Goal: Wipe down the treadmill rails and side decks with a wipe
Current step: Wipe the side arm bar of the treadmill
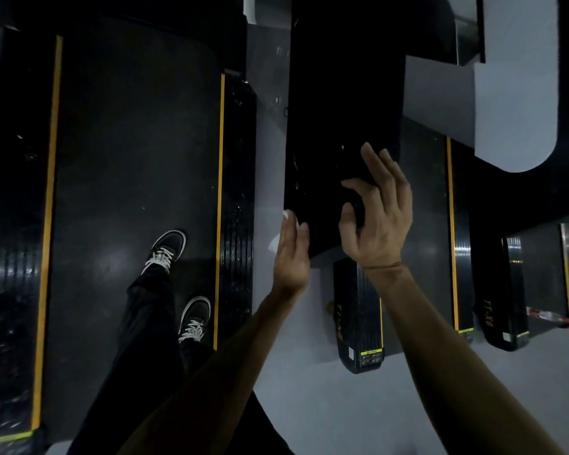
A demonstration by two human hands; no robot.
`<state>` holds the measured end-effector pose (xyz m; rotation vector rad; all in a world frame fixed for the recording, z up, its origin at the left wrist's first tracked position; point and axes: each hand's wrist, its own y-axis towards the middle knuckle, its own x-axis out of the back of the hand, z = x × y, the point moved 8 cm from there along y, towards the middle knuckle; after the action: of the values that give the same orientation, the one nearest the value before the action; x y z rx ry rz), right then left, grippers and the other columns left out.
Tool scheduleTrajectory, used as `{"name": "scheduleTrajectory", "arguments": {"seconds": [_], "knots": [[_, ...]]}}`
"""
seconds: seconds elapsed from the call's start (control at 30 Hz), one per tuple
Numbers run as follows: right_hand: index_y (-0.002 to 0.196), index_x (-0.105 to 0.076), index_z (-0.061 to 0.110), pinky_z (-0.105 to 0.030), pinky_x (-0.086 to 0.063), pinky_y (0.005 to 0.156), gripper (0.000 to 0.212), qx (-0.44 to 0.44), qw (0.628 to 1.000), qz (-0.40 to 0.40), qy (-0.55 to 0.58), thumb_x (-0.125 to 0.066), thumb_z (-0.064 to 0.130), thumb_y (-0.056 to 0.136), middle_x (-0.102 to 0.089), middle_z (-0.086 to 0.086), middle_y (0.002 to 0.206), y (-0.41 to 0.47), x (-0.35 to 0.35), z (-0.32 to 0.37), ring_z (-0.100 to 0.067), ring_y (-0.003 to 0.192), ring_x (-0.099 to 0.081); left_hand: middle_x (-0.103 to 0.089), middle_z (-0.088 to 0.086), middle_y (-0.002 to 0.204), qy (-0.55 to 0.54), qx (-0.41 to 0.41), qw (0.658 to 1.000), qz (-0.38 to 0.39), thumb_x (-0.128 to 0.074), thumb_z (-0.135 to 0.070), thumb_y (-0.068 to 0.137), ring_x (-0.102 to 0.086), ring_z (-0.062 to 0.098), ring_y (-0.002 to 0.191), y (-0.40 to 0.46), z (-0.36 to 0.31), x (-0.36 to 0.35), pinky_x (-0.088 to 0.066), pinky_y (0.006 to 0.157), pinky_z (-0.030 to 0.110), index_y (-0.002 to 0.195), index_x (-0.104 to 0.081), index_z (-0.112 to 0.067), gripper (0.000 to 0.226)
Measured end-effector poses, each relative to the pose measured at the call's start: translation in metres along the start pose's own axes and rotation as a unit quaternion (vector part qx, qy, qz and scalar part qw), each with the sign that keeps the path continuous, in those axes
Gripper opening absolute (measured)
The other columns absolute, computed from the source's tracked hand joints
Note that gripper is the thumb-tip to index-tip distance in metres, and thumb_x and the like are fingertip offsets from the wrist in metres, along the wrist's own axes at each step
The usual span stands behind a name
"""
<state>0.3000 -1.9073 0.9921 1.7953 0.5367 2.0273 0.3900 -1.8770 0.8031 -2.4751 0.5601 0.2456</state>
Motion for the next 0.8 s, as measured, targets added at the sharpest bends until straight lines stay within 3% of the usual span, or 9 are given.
{"name": "scheduleTrajectory", "arguments": {"seconds": [0.17,0.23,0.33,0.47,0.57,0.63,0.7,0.8], "knots": [[0.109,-0.065,0.009,-0.058,-0.045,0.103,0.026,-0.001,1.0,-0.002,0.001,-0.051,0.022,0.091,-0.056,-0.022,0.145,0.0,0.0,0.0,-0.042,0.138,-0.05,-0.022,0.007,0.17,-0.017,-0.114,0.993,0.013,-0.037,-0.044,0.106,-0.017,0.015,0.158,-0.03,-0.017,-0.009,-0.019,0.129,0.045,0.16,-0.023,-0.005,0.068],[0.109,-0.065,0.008,-0.058,-0.046,0.103,0.026,-0.002,1.0,-0.005,-0.001,-0.05,0.022,0.092,-0.057,-0.022,0.144,0.0,0.001,0.001,-0.042,0.137,-0.051,-0.02,0.006,0.17,-0.014,-0.142,0.99,0.021,-0.036,-0.044,0.107,-0.014,0.015,0.158,-0.024,-0.032,-0.013,-0.017,0.129,0.046,0.161,-0.022,-0.007,0.066],[0.109,-0.066,0.008,-0.057,-0.046,0.102,0.028,-0.006,1.0,-0.006,-0.002,-0.05,0.023,0.093,-0.057,-0.022,0.144,-0.001,0.0,0.0,-0.041,0.138,-0.05,-0.013,-0.006,0.172,-0.014,-0.07,0.997,0.025,-0.035,-0.055,0.105,-0.01,0.003,0.157,0.008,-0.034,-0.013,-0.015,0.13,0.045,0.163,-0.016,-0.026,0.068],[0.11,-0.066,0.009,-0.057,-0.046,0.102,0.028,-0.005,1.0,-0.002,-0.002,-0.051,0.024,0.092,-0.056,-0.022,0.145,-0.001,0.0,0.0,-0.041,0.138,-0.05,-0.015,-0.013,0.171,0.01,-0.017,0.999,0.044,-0.038,-0.084,0.091,-0.015,0.006,0.156,0.041,-0.016,-0.004,-0.021,0.127,0.053,0.163,-0.013,-0.042,0.087],[0.111,-0.065,0.01,-0.058,-0.045,0.103,0.027,-0.004,1.0,-0.001,-0.001,-0.05,0.025,0.092,-0.056,-0.022,0.145,-0.001,0.0,-0.001,-0.041,0.138,-0.05,-0.013,-0.009,0.172,0.007,0.037,0.998,0.042,-0.04,-0.094,0.08,-0.014,0.008,0.157,0.033,0.006,0.001,-0.018,0.128,0.049,0.165,-0.01,-0.035,0.107],[0.11,-0.066,0.009,-0.058,-0.045,0.104,0.028,-0.005,1.0,-0.001,-0.001,-0.05,0.025,0.093,-0.056,-0.022,0.145,-0.001,0.0,-0.001,-0.041,0.138,-0.05,-0.018,-0.004,0.171,-0.013,0.021,0.999,0.035,-0.043,-0.091,0.082,-0.016,0.01,0.157,0.02,0.013,0.003,-0.018,0.129,0.049,0.165,-0.015,-0.024,0.11],[0.108,-0.068,0.007,-0.058,-0.045,0.105,0.029,-0.007,1.0,0.001,-0.002,-0.05,0.024,0.092,-0.056,-0.022,0.145,-0.001,-0.001,-0.002,-0.041,0.138,-0.05,-0.024,0.001,0.17,-0.018,-0.004,1.0,0.018,-0.043,-0.085,0.088,-0.02,0.011,0.157,0.007,0.013,0.003,-0.019,0.129,0.048,0.163,-0.022,-0.014,0.105],[0.107,-0.069,0.005,-0.058,-0.045,0.104,0.03,-0.01,1.0,0.0,-0.004,-0.05,0.024,0.092,-0.056,-0.022,0.145,-0.002,-0.001,-0.002,-0.041,0.138,-0.05,-0.025,0.001,0.17,-0.015,-0.047,0.998,0.027,-0.036,-0.074,0.098,-0.019,0.011,0.157,-0.002,-0.01,-0.005,-0.019,0.128,0.049,0.163,-0.024,-0.018,0.087]]}}
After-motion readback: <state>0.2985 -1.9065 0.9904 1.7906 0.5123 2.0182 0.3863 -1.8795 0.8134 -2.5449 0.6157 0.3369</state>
